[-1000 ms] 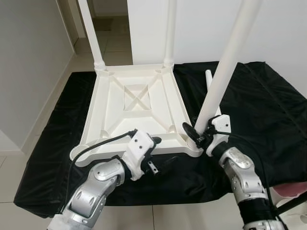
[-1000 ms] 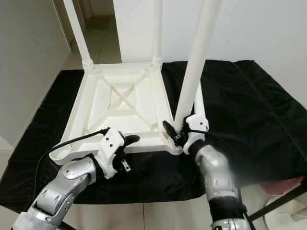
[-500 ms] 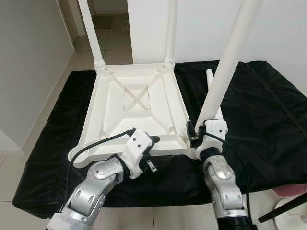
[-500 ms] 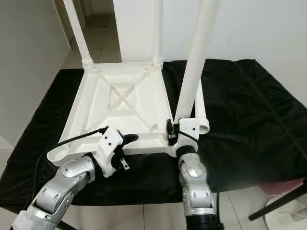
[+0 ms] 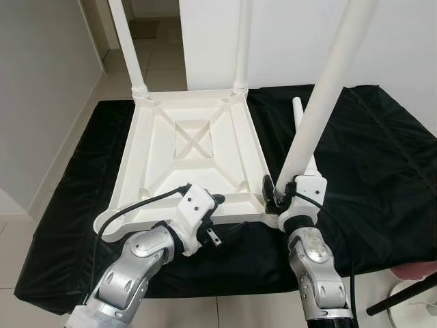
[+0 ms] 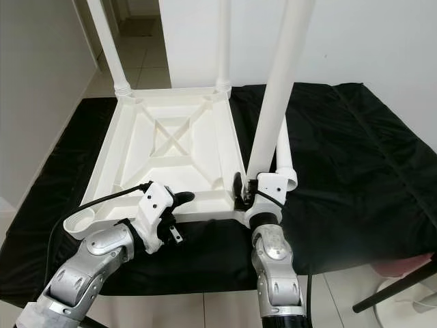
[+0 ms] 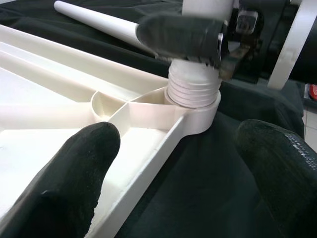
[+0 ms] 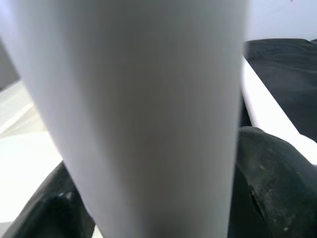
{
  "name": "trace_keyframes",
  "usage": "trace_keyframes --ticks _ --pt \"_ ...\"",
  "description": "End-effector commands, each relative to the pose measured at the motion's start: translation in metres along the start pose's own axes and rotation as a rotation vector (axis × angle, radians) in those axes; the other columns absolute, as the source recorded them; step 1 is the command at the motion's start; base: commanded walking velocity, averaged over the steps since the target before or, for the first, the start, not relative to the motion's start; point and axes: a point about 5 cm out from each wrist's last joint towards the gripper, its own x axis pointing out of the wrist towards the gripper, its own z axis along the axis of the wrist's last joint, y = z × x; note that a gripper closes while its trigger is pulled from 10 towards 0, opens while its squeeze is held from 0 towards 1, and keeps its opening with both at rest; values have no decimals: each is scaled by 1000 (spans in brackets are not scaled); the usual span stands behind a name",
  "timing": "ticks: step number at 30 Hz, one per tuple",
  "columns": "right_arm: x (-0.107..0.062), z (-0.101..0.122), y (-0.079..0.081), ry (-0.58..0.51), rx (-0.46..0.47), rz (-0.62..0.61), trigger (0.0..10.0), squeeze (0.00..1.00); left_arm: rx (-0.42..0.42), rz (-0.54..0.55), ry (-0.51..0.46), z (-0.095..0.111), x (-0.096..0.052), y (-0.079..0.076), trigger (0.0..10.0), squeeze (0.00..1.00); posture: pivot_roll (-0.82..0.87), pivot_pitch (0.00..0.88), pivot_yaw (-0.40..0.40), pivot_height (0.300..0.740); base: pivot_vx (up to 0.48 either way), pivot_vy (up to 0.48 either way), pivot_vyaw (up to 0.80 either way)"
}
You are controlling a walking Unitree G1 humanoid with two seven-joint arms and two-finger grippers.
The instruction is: Building children table
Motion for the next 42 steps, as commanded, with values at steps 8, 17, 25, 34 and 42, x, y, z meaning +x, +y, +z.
trace_keyframes --ticks 8,17,25,34,42 --pt "6 9 -7 -32 -7 154 10000 0 10 13 9 -3 -1 -2 10000 0 -46 0 24 740 0 0 0" --pt "12 4 -22 6 -76 398 10000 0 17 7 15 -4 0 -6 10000 0 -43 0 21 740 0 0 0" --pt "16 -9 -29 73 -141 546 10000 0 25 -10 23 -7 5 -15 10000 0 -45 0 22 740 0 0 0" --pt "29 -15 -31 98 -191 622 4863 0 30 7 9 -4 10 -11 10000 0 -46 0 18 740 0 0 0" --pt "34 -17 -42 120 -216 659 0 0 29 12 2 -4 14 -15 10000 0 -43 0 0 740 0 0 0"
